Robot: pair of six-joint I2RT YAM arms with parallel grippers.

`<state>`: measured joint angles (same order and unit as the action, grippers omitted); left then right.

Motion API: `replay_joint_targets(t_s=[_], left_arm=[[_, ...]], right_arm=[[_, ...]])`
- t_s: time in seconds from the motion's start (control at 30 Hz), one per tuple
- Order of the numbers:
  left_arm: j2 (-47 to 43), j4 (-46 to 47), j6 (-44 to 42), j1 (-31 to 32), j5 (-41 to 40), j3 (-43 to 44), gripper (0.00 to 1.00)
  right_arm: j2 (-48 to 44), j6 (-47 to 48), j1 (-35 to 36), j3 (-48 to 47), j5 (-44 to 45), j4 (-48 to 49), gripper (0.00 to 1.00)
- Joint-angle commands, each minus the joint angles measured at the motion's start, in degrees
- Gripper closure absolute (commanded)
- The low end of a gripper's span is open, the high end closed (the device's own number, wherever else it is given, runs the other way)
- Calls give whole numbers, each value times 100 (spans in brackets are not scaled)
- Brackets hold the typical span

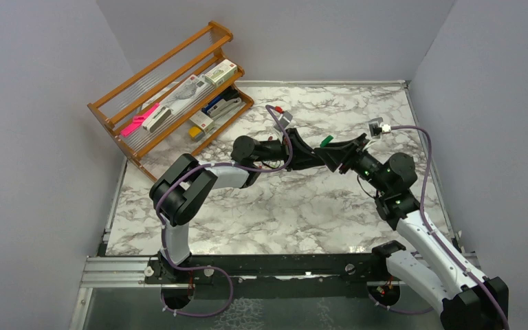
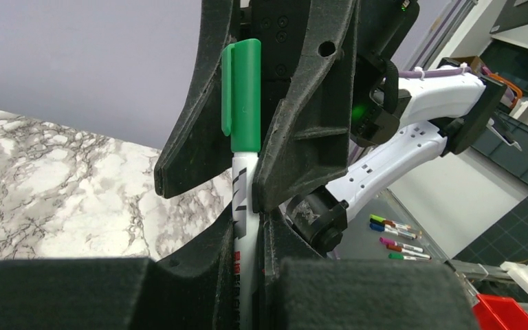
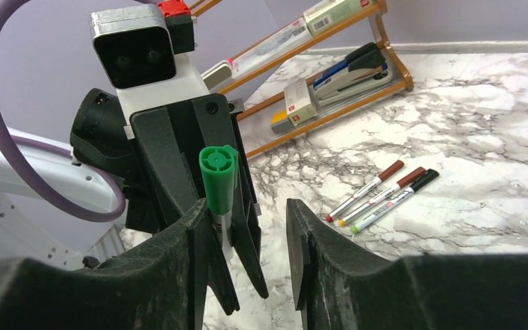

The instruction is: Insert the pens into the pen caps

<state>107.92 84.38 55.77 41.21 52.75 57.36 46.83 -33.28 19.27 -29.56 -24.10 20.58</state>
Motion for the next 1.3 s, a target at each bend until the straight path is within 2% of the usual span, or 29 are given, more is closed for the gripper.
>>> replay_joint_targets(t_s=[0.0,0.23,0.4,0.97,1.27], left_arm=[[-164,1651,-3,21,217,138,100],[-199,1643,-11,32,181,108,100],[-232,1643,-23,28,179,100,100],[-154,1643,175,28,64,292,100],[-129,1643,236,27,46,413,100]], right_arm=[[185,-112,-569,-65,-165,-131,58],[0,-302,-603,-36,-420,763,55],[-76,-355,-607,-57,-346,919,55],[-63,-81,-602,0,-723,523,53],[-5,173,-608,48,-1213,271,45]])
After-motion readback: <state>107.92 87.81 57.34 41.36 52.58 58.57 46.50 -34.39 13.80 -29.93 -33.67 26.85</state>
